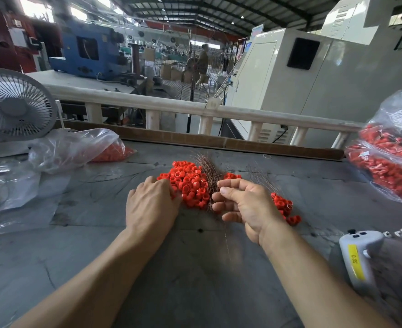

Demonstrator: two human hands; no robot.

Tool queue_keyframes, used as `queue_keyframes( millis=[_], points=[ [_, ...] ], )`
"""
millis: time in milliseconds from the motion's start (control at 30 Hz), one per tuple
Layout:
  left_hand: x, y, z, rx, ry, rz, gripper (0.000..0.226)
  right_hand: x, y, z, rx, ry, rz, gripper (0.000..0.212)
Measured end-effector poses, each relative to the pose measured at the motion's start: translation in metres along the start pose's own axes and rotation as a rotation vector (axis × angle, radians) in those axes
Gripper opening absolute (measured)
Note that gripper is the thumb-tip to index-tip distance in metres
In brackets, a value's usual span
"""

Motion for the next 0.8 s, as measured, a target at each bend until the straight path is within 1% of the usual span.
queue_keyframes(
  millis=[67, 133, 200, 300, 400, 500, 567, 633, 800],
  points=[
    [-0.002, -0.001, -0.002, 0.010, -0.006, -0.014, 0.023, 0.001, 0.000, 0.000, -0.010, 0.000, -0.007, 0.011],
    [-0.007, -0.004, -0.004, 0.017, -0.038, -0.077, 0.016, 0.002, 0.000, -0.001, -0.020, -0.004, -0.013, 0.011],
    [-0.010, -0.007, -0.004, 0.013, -0.082, -0.153, 0.010, 0.002, 0.000, -0.001, -0.034, -0.010, -0.024, 0.012],
    [-0.010, -0.011, -0.004, -0.005, -0.086, -0.340, 0.011, 0.004, 0.001, -0.002, -0.064, -0.006, -0.049, 0.014],
    [-0.006, -0.017, -0.004, -0.050, -0.022, -0.646, 0.013, 0.006, 0.004, -0.004, -0.112, 0.019, -0.037, 0.014],
    [-0.001, -0.021, -0.004, -0.110, 0.092, -0.987, 0.018, 0.009, 0.008, -0.008, -0.175, 0.061, -0.037, 0.013],
    [-0.001, -0.023, -0.005, -0.128, 0.161, -1.145, 0.018, 0.011, 0.011, -0.010, -0.231, 0.066, -0.064, 0.011],
    [-0.001, -0.026, -0.005, -0.131, 0.204, -1.245, 0.020, 0.014, 0.013, -0.013, -0.259, 0.084, -0.072, 0.009],
    [-0.001, -0.028, -0.005, -0.141, 0.284, -1.400, 0.025, 0.017, 0.015, -0.017, -0.302, 0.108, -0.102, 0.009]
  ],
)
Point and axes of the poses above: each hand's wrist, its own z-axis towards the middle knuckle, its own x-axis out of the palm, y = z × x, the point moved 3 cm from there along z, towards the middle knuckle
